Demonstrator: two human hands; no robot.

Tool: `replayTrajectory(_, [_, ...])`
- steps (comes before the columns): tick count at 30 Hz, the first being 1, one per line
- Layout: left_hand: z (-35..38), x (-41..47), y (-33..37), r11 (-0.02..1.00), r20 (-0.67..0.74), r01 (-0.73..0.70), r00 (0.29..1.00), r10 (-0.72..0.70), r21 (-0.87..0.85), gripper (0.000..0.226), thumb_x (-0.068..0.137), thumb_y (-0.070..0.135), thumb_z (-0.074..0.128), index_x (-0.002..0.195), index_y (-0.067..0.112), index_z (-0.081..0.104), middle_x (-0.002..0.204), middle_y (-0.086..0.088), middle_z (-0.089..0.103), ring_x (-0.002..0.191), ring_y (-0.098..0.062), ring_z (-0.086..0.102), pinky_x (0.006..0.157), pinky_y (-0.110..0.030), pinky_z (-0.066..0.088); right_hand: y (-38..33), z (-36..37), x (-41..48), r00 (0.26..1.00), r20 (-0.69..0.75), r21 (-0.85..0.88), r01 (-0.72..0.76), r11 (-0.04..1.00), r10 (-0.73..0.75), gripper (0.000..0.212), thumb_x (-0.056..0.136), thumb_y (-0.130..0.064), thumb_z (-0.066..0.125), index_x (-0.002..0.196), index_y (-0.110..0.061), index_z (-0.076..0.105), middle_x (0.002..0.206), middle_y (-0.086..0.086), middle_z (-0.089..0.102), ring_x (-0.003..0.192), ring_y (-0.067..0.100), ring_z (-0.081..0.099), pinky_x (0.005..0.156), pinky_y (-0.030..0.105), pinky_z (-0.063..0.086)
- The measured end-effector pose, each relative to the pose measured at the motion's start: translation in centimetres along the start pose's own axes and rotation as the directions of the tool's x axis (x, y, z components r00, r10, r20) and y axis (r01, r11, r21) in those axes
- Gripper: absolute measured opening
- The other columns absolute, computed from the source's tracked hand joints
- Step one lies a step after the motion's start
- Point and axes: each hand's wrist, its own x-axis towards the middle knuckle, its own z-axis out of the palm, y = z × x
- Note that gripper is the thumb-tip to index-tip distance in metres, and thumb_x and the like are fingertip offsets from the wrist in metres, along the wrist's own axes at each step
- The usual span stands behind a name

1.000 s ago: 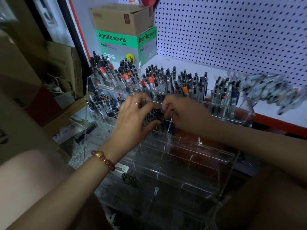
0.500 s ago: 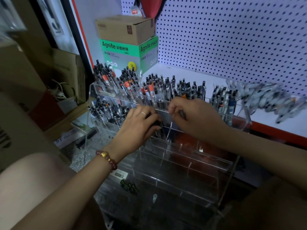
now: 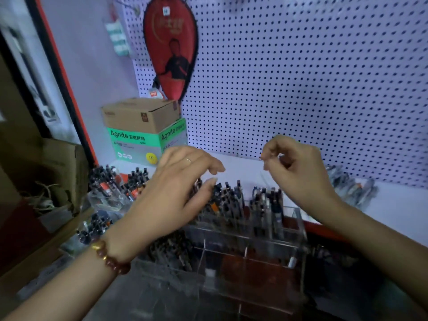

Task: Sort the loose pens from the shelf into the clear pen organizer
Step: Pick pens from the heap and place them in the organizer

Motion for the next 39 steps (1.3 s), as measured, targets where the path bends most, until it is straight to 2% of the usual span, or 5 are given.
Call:
replayTrajectory(8, [6.9,7.3,-2.2,0.946,0.191,0.207,0.968,-0.161,-0.250,0.014,0.096,0.019,0.051,0.097,0.026,0.063,0.089,0.018,0.060,0.089,-0.002,0.050,0.072,-0.015,0.034,12.5,-2.2,2.3,0.889,0.214,-0.657,-0.175,0.733,0.404,0.017,0.100,-0.025,0.047,0.100,-0.019,0.063,0.095,0.001,0.067,0.077,0.020,0.059,0.069,0.038,0.050])
replayTrajectory(19, [10.1,7.2,-2.8,0.810,0.399,0.443,0.871,-0.287,-0.385,0.019,0.096,0.025,0.051,0.086,0.031,0.065,0.082,0.016,0.068,0.075,-0.007,0.061,0.068,-0.022,0.049,12.9,4.1,3.7,0.710,0.353,-0.824,-0.071,0.562,0.609,0.052,0.090,-0.048,0.058,0.060,-0.015,0.032,0.060,-0.001,0.036,0.050,0.013,0.034,0.052,0.025,0.030])
replayTrajectory(24, [10.4,7.0,-3.1,0.766,0.437,0.486,0.848,-0.299,-0.419,0.019,0.096,0.022,0.051,0.086,0.030,0.065,0.082,0.014,0.068,0.074,-0.005,0.060,0.064,-0.018,0.046,13.1,3.6,4.3,0.720,0.299,-0.645,-0.331,0.689,0.626,0.042,0.091,-0.027,0.057,0.054,-0.014,0.045,0.050,-0.002,0.045,0.045,0.012,0.038,0.049,0.024,0.033])
replayTrajectory(30, [10.8,7.3,-3.1,0.703,0.440,0.560,0.816,-0.376,-0.438,0.021,0.093,0.044,0.051,0.108,0.030,0.053,0.098,0.011,0.058,0.084,-0.009,0.062,0.076,-0.032,0.050,7.8,1.7,5.8,0.812,0.416,0.266,-0.539,0.799,0.410,0.013,0.095,-0.021,0.056,0.087,-0.011,0.057,0.059,-0.002,0.062,0.039,0.006,0.029,0.041,0.016,0.027])
replayTrajectory(39, [10.4,7.2,-3.1,0.780,0.403,0.523,0.832,-0.381,-0.343,0.020,0.102,0.030,0.035,0.090,0.023,0.049,0.076,0.006,0.047,0.059,-0.009,0.041,0.056,-0.028,0.034,10.8,0.9,6.0,0.865,0.331,-0.002,-0.398,0.917,0.376,0.012,0.097,-0.020,0.053,0.097,-0.016,0.065,0.084,-0.001,0.066,0.058,0.002,0.050,0.054,0.019,0.043])
